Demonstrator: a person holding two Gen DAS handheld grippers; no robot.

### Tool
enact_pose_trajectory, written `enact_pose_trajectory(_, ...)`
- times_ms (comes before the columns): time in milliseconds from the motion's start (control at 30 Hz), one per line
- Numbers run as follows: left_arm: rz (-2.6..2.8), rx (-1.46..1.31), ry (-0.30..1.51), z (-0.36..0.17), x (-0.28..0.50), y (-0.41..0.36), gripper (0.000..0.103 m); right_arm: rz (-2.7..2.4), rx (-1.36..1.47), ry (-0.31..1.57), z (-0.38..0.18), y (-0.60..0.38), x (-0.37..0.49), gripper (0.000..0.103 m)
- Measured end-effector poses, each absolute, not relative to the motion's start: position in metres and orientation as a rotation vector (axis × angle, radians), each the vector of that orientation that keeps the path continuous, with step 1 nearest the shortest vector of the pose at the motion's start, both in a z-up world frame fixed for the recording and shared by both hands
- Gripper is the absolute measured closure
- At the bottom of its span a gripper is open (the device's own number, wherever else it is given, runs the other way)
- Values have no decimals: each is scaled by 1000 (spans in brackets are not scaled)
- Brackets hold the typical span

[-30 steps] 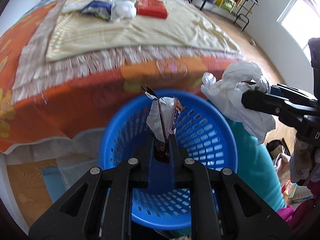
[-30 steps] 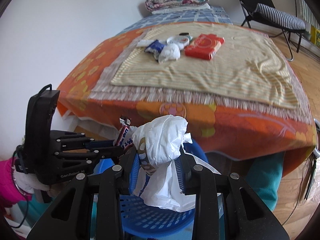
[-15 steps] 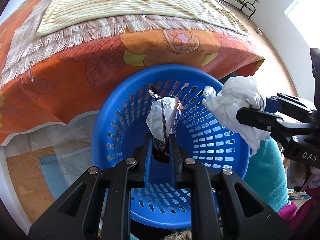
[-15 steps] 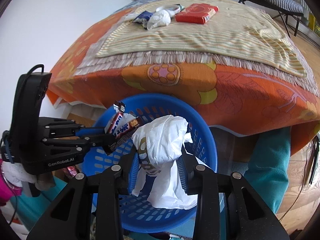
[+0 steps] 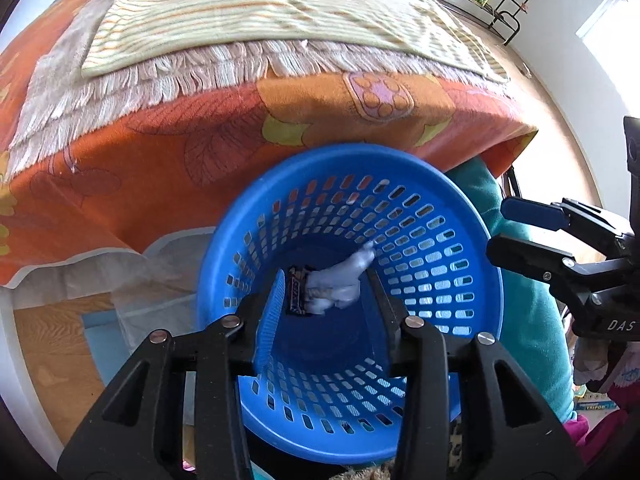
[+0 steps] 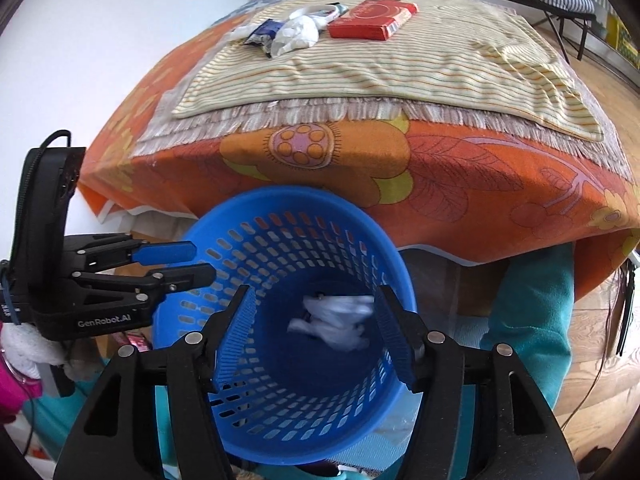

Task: Collect trash
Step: 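Move both tools back over the towel toward the remaining trash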

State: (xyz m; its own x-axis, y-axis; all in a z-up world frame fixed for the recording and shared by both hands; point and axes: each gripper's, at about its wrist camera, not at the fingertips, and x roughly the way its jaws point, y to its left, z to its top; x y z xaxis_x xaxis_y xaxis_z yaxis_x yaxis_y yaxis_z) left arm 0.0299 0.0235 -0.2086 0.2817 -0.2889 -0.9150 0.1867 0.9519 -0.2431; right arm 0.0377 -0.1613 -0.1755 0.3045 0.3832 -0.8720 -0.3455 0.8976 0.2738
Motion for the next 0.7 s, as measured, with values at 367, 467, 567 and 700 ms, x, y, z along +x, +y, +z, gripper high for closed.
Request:
enact_pose_trajectory(367,-296,-126,1148,-178,61,34,63,437,55,1127,-159,-170,63,33)
enact_pose_trajectory(467,-284,-124,1115,-168,72,37,63,413,61,1122,-153,-174,74,32)
enact_pose_trajectory(567,-280,-118,1088,-159,85,36,63,396,59,1120,-146,-177,87,32)
enact_pose_trajectory(700,-279,-114,1053,-147,103,33,59,379,45,1089,-133,-181,102,32)
